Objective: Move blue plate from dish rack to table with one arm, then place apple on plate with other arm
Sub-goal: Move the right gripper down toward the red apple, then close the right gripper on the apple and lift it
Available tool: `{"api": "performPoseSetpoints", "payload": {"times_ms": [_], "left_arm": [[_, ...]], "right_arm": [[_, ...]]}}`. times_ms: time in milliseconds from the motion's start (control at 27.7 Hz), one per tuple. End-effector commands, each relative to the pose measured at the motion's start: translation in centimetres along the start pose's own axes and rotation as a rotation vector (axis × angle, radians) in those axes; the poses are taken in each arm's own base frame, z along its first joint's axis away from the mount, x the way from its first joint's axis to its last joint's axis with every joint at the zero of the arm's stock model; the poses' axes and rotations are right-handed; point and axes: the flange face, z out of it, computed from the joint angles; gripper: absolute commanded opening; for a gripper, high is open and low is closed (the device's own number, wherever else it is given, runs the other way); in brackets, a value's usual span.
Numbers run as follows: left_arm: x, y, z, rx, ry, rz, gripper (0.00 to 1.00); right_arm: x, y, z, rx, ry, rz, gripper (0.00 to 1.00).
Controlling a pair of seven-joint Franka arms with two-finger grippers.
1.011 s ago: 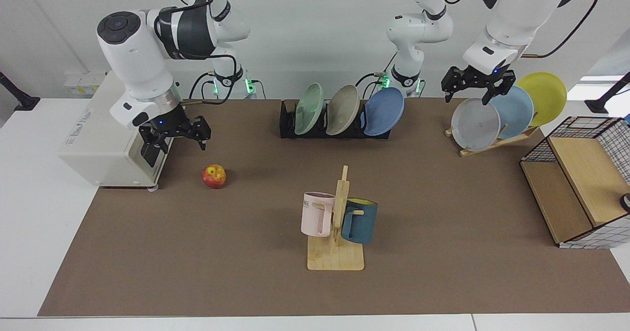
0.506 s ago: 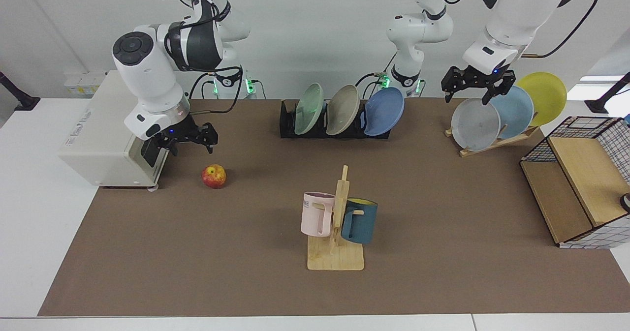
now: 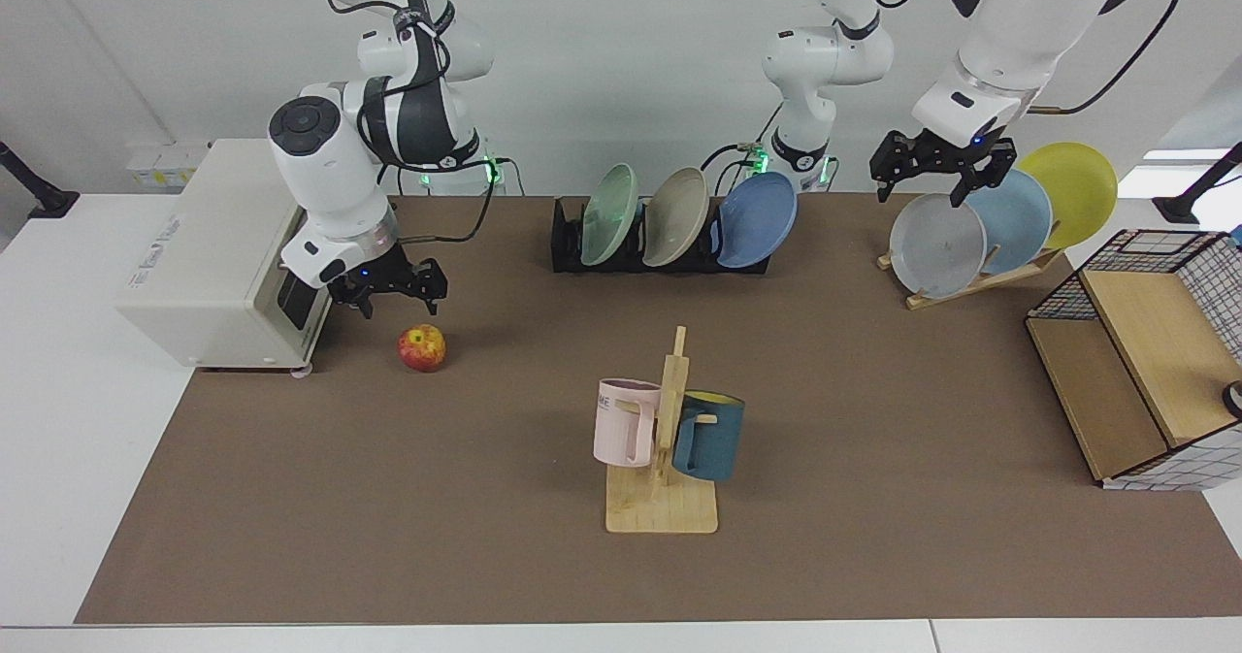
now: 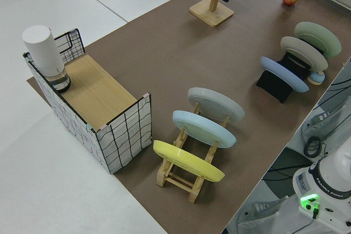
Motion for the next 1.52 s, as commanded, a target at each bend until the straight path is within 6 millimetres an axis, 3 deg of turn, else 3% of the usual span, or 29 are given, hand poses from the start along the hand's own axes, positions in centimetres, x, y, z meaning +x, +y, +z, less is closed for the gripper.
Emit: {"api": "performPoseSetpoints", "payload": {"times_ms": [0,795,1192,1228,1300,1409,1481], "left_arm": [[-0.4,-0.2,-0.6,-0.013,0.003,-0.001,1.00],[-0.4,-0.2,-0.6,-0.013,0.003,-0.001,1.00],[-0.4,-0.2,-0.6,-0.013,0.003,-0.001,1.00],[-0.4,-0.2,-0.6,-0.013,0.005,-0.001,1.00],[-0.4,-0.2,-0.6,-0.013,0.005,-0.001,1.00],[-0.4,-0.2,-0.6,-0.013,0.003,-0.001,1.00],[-0.4,-0.2,-0.6,-0.013,0.003,-0.001,1.00]], "right_arm": [[-1.6,-1.0,2.5,-0.006,0.031,0.005,1.00],[-2.0,-0.1,13.6,-0.039,0.043,-0.020,1.00],[-1.9,0.4,15.1,-0.041,0.027,-0.027,0.99],[-1.9,0.4,15.1,-0.041,0.025,-0.027,0.96],[-1.9,0.4,15.1,-0.041,0.025,-0.028,0.79],[-1.9,0.4,15.1,-0.041,0.021,-0.028,0.35],[-1.9,0.4,15.0,-0.041,0.018,-0.025,0.16]]}}
